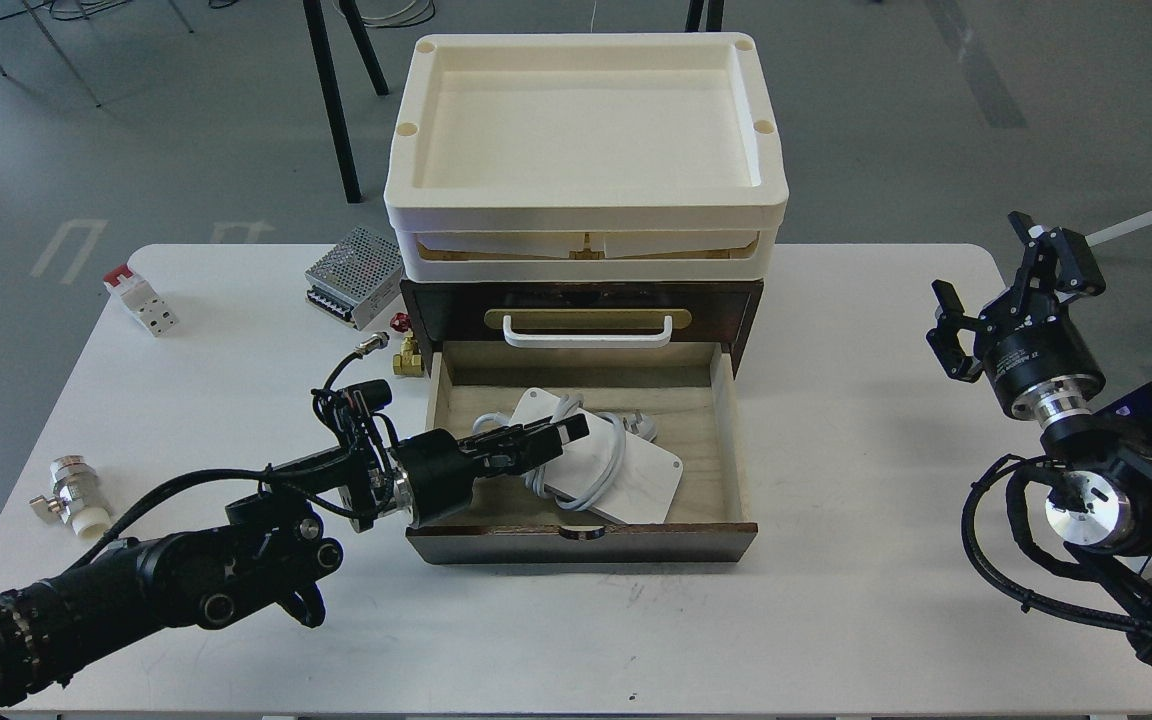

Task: Put charging cable into cabinet

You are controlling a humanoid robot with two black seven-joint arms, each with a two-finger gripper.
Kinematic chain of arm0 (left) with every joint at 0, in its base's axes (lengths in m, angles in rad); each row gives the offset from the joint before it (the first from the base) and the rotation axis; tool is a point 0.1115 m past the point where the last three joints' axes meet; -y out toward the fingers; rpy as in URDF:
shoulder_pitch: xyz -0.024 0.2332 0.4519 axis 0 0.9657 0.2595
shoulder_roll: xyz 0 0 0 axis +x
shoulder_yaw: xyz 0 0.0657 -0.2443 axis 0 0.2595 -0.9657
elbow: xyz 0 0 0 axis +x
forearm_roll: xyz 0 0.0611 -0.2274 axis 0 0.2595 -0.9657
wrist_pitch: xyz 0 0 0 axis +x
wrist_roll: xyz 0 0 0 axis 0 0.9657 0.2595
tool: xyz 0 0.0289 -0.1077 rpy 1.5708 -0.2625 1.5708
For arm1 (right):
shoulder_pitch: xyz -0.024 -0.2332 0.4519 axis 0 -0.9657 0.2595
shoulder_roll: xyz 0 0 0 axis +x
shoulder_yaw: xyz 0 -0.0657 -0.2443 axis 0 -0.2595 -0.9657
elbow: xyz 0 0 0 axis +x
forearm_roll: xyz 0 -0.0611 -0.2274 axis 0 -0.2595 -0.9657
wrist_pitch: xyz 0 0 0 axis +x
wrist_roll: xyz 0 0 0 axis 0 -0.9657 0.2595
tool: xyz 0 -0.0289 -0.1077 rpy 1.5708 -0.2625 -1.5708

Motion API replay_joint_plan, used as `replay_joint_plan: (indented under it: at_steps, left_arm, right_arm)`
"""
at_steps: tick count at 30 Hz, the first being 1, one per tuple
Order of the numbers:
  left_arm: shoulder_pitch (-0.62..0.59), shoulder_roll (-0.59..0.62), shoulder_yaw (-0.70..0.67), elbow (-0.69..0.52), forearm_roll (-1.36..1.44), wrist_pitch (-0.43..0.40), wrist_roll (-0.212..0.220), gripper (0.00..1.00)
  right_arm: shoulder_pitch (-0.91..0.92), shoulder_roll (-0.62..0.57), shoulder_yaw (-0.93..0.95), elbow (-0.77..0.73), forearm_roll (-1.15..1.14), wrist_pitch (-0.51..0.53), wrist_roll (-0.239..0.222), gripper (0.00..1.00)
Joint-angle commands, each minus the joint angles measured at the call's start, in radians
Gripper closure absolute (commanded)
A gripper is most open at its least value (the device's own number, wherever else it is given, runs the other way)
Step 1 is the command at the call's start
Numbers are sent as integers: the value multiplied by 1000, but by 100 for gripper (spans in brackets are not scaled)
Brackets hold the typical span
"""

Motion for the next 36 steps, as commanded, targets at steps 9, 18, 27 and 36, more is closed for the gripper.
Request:
replay_joint_plan:
  at_steps: [9, 18, 27, 36]
  left_arm:
    - [-42, 39, 2, -3, 0, 59, 0, 18]
    - [-38, 220, -2, -121, -5, 67, 0, 15]
    - [32, 475, -38, -207, -205, 74, 0, 6]
    - [98, 541, -68, -76, -863, 62, 0, 4]
  right_arm:
    - [0, 0, 0, -1, 0, -1, 0, 1]
    - [0, 0, 0, -1, 0, -1, 0, 1]
    - [0, 0, 0, 0, 1, 1, 0, 1]
    - [0, 0, 0, 0, 1, 1, 0, 1]
